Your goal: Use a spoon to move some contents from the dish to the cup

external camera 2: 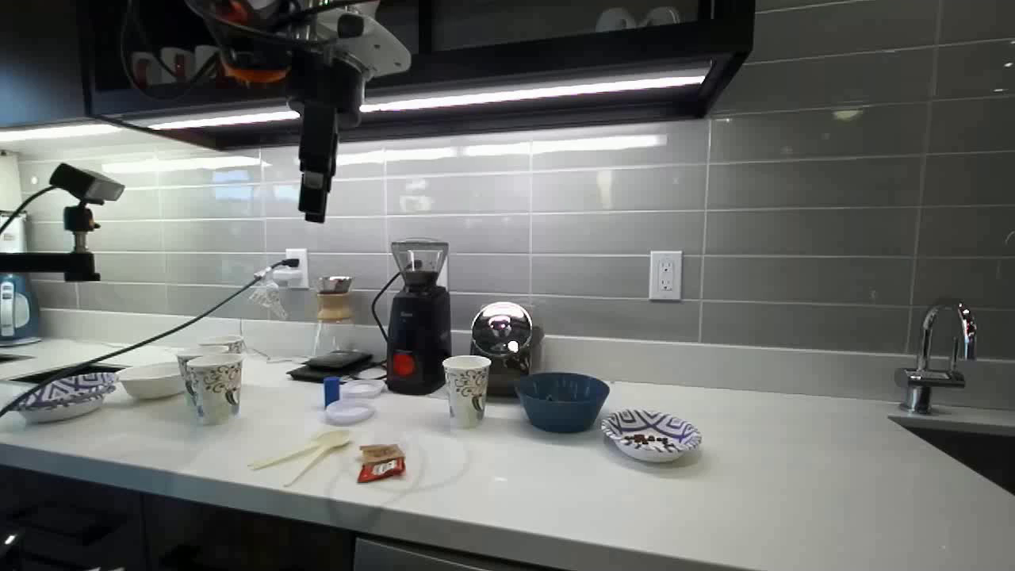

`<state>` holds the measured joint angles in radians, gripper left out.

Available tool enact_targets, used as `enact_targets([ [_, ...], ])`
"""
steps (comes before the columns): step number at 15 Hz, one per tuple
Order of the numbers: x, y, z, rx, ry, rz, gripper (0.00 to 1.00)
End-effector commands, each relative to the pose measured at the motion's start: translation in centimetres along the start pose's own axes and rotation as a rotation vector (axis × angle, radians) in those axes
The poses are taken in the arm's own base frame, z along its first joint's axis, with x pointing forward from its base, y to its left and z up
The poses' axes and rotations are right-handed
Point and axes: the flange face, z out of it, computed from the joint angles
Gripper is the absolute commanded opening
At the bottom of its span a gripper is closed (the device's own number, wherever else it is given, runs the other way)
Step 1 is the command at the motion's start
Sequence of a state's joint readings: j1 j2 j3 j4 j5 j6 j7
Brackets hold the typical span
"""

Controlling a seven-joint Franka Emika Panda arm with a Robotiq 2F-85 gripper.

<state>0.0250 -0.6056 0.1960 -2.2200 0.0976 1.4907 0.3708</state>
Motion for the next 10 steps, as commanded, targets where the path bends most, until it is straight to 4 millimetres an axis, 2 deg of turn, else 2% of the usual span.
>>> enact_targets([
  [1,0.0,0.0,-0.1,0.0,-0.001,0.0,1.0],
  [7,0.0,0.0,-0.1,0.0,0.0,0.0,1.0],
  [10,-0.7,-3.7,2.8,-0.052,0.027,-0.208,1.0],
])
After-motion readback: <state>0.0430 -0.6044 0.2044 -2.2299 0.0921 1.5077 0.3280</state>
